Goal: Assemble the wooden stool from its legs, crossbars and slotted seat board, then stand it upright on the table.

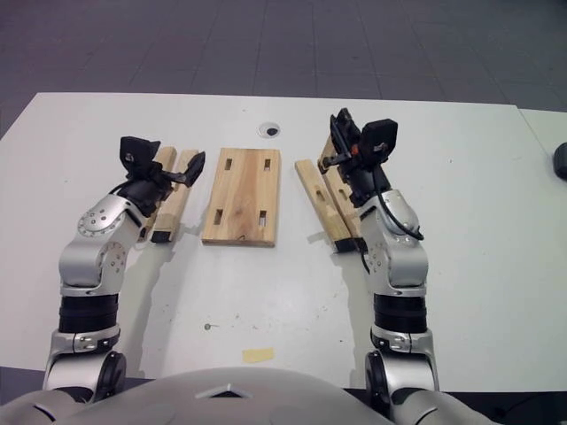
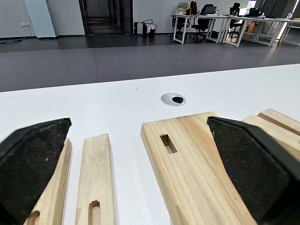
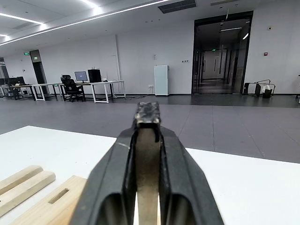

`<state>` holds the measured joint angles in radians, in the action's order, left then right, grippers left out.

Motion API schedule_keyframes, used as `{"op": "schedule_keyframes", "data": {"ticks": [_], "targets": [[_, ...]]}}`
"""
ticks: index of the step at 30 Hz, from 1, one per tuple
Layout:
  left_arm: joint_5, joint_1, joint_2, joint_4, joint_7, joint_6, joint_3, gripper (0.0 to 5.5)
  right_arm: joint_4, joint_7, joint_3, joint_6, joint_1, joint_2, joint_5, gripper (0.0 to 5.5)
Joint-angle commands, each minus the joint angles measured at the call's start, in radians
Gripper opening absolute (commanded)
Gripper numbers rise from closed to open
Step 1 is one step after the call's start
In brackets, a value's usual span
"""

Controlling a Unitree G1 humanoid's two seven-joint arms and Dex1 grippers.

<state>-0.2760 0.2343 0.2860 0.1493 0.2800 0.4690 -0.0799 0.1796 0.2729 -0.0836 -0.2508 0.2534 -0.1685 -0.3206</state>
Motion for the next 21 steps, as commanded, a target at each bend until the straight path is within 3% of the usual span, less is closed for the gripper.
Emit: {"op": "schedule_keyframes", "data": {"ticks": [1, 21], "targets": [[0.008, 0.014, 0.007, -0.013, 0.006, 0.006, -0.002, 5.40, -0.019, 0.015, 0.013, -0.020, -0.081, 0.002, -0.001, 0.41], [0.017, 0.010, -0.003, -0.024, 0.006, -0.003, 0.002, 5.40, -0.161, 0.075, 0.034, 0.045, -0.095, -0.012, 0.036, 0.41]]}}
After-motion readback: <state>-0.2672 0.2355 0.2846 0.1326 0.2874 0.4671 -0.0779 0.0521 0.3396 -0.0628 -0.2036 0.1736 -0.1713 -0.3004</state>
